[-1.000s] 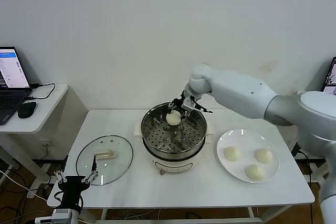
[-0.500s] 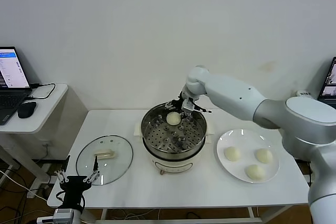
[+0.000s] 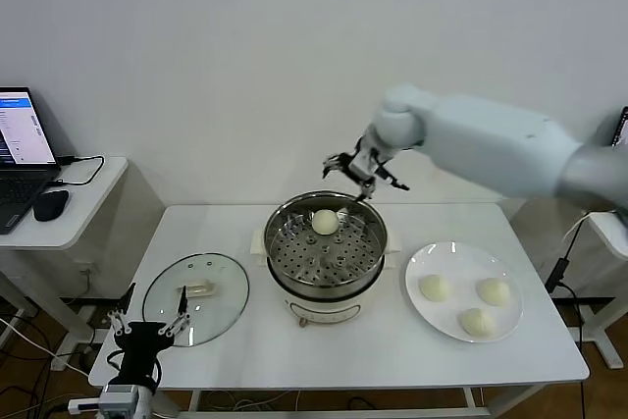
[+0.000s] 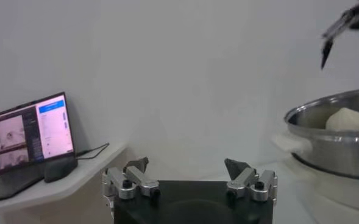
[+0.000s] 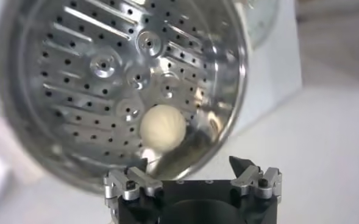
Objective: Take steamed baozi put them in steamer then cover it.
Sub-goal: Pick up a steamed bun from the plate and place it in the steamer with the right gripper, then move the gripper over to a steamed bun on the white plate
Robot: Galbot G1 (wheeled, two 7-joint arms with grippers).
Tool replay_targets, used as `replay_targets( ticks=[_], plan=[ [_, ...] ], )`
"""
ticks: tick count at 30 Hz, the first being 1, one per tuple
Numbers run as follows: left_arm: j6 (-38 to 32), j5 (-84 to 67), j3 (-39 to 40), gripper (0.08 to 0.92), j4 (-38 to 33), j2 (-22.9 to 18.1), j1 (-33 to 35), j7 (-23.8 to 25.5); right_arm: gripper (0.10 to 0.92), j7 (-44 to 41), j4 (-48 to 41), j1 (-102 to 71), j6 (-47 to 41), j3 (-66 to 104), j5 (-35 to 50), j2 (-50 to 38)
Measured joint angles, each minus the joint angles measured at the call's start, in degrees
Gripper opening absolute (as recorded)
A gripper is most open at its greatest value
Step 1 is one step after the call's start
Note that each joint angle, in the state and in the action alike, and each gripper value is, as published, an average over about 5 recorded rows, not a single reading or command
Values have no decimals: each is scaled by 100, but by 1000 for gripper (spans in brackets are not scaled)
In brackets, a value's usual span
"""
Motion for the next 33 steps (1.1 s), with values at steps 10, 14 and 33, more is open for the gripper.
replay_targets(
  ticks=[10, 14, 33],
  plan=[
    [41, -10, 64, 823, 54, 128, -14, 5, 823, -266, 1712, 562, -1707, -407, 633, -1974],
    [51, -8, 62, 823, 87, 151, -25, 5, 822, -310, 2099, 365, -2023, -328, 570, -2647],
    [70, 118, 88, 823, 229, 51, -62, -12, 823, -452, 2124, -2590, -2202, 1672, -496, -3595]
  ],
)
